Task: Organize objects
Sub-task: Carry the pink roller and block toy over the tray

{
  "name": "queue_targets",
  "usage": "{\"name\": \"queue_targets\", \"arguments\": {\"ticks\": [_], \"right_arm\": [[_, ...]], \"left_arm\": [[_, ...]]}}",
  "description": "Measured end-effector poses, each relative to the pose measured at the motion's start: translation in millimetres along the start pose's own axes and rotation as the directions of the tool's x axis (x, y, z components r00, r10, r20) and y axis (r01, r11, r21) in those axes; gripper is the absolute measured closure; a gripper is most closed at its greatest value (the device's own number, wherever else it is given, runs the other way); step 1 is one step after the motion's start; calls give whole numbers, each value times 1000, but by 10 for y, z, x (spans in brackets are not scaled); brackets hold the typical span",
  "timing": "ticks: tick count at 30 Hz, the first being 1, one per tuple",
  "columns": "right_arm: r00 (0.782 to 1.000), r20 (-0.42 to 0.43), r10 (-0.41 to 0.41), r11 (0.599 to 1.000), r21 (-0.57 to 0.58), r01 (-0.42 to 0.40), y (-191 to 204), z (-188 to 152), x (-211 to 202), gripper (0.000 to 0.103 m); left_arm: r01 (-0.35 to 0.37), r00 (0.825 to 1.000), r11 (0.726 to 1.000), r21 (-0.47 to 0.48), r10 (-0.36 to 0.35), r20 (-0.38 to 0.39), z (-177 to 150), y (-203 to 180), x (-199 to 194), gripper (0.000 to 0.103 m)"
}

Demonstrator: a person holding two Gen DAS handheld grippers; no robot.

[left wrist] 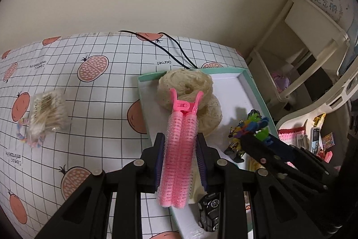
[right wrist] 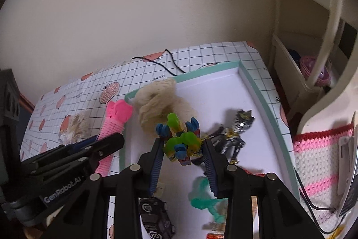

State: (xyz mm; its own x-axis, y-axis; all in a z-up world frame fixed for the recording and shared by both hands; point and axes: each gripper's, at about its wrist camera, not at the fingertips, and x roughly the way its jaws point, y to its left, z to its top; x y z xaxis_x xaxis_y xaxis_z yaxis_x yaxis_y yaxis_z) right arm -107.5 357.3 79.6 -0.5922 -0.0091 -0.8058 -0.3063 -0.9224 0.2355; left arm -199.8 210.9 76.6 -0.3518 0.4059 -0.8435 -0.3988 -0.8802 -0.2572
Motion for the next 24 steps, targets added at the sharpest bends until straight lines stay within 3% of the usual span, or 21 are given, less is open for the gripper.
{"name": "queue_targets", "arguments": {"ticks": [24], "right_arm": [[999,-34,-15,1000,11,15,-155,-63,53,64]], "left_arm": [[-8,1000,1000,-17,7,-28,-29,-199,325,74]]}}
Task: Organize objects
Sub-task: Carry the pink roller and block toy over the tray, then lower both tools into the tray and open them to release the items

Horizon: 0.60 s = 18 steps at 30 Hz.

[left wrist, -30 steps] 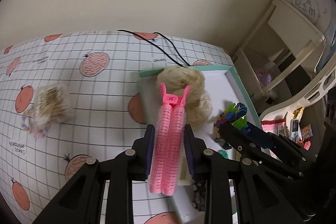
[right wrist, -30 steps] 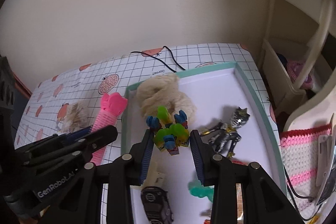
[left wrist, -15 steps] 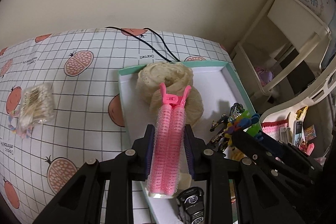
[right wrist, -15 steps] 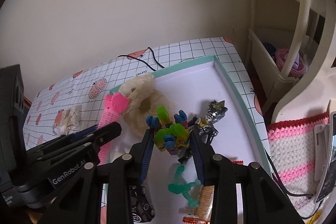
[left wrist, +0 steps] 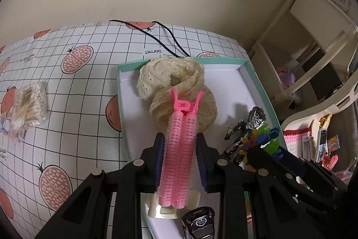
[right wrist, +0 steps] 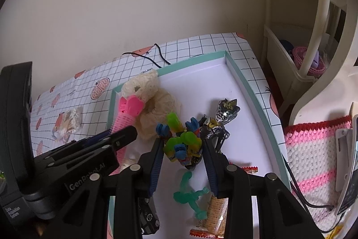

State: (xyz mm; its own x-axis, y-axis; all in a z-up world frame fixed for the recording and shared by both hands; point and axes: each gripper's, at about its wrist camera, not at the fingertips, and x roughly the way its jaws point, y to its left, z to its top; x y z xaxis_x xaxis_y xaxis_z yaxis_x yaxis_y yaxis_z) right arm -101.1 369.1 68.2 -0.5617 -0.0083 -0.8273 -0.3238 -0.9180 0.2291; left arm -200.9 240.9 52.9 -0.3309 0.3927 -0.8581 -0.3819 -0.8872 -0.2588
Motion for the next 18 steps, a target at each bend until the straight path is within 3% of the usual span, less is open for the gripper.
{"name": "queue_targets", "arguments": {"ticks": [18], "right_arm": [[1000,2,4,1000,-17,-4,27,22,-46,64]], "left_arm": [[37,999,999,-33,-37,1,-1,70,-56,72]]}}
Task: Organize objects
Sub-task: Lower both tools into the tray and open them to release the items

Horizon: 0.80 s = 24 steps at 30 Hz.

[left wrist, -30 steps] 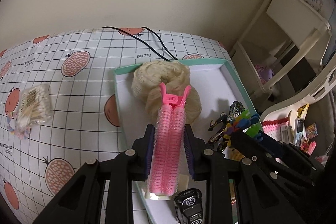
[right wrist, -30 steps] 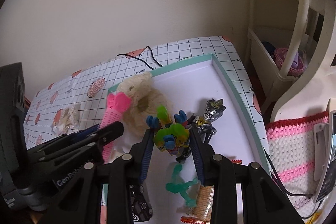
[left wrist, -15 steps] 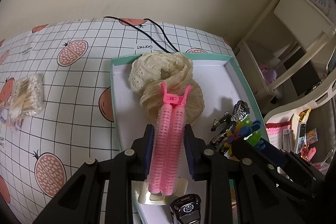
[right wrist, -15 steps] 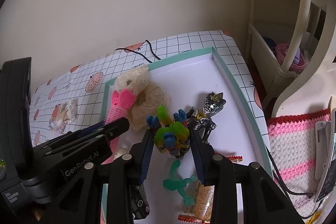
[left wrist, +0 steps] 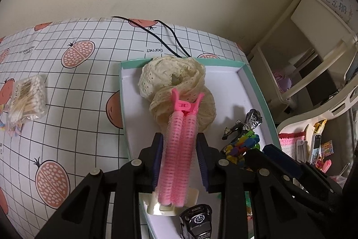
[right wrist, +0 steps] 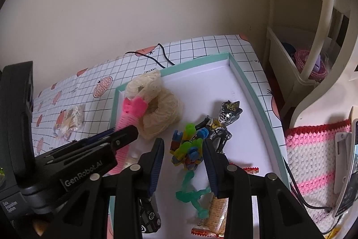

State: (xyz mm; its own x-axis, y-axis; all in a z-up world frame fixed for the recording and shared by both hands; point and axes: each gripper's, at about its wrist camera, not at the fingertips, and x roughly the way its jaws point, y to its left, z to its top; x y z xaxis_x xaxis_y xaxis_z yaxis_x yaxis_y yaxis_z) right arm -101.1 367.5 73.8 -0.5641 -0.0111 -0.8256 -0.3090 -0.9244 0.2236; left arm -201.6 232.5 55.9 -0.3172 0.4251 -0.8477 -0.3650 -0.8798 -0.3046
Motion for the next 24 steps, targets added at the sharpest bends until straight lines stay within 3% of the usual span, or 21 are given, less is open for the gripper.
{"name": "queue_targets", "arguments": {"ticks": [3,9,13,15,17,22,24], "right_arm": [[1000,8,-2,1000,-5,2,3,21,-51,64],[1000,24,-6,1000,-18,7,34,38,-138,64],[1000,17,-15,1000,-22,15,46,38,-126,62],[1000,8,-22,999,-26,22,64,35,-107,59],[1000,2,-28,999,-33,28,89,28,-88,50],[999,-7,-35,998,-52,35,165,16,-57,39],[999,-12,-38,998,-59,37,196,15,-35,34]], "left_arm": [[12,1000,1000,-7,-12,11,-1,20,-41,65],[31,999,999,-11,-31,30,-1,75,-140,61],[23,998,1000,-13,-23,51,-8,174,-245,51],[5,998,1000,-17,-4,57,-11,240,-286,49],[-17,998,999,-27,19,57,-12,326,-322,41],[-69,996,997,-37,71,50,-53,496,-362,39],[-79,996,996,-48,81,46,-72,567,-375,31]]}}
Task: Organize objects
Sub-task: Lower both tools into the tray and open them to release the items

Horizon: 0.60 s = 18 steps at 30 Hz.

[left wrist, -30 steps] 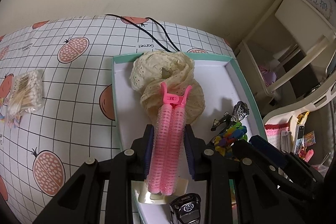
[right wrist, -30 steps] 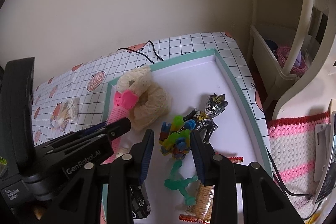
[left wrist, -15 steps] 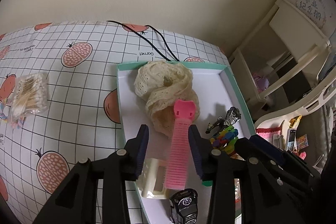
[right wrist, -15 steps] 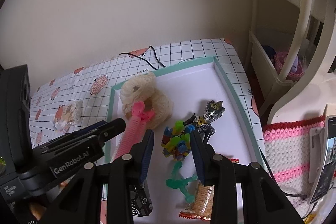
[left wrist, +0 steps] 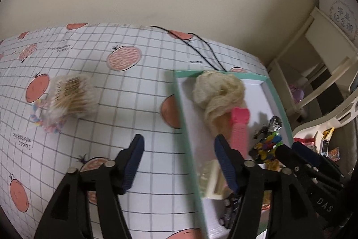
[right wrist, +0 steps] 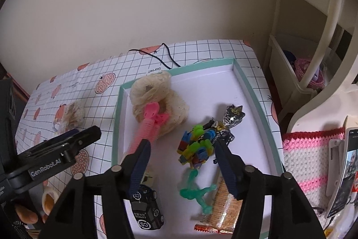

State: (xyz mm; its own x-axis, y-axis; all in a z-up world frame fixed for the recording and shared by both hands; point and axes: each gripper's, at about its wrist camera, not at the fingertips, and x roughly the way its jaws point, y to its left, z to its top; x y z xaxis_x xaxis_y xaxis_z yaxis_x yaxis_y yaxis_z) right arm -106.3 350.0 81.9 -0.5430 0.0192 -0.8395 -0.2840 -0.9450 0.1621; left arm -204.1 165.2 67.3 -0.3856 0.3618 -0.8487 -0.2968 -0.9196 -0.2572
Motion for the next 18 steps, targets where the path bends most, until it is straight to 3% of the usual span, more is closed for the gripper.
{"name": "queue_targets", "arguments": {"ticks": [1,12,14,18], "right_arm": [[1000,-2,-1,1000,-3,1,18,-1,11,31],[1000,-4,-9,1000,-23,9,120,-6,72,13],[1000,-4,-14,1000,-24,13,133,-13,85,5],[1000,-10,-20,999,-30,20,157,-21,109,4]], "left_arm": [[-4,1000,1000,-7,4,1,-4,40,-8,27],[-59,998,998,3,59,18,43,206,-69,16],[-58,998,998,-2,58,28,40,235,-78,9],[-62,997,998,-3,62,39,5,289,-72,7]]}}
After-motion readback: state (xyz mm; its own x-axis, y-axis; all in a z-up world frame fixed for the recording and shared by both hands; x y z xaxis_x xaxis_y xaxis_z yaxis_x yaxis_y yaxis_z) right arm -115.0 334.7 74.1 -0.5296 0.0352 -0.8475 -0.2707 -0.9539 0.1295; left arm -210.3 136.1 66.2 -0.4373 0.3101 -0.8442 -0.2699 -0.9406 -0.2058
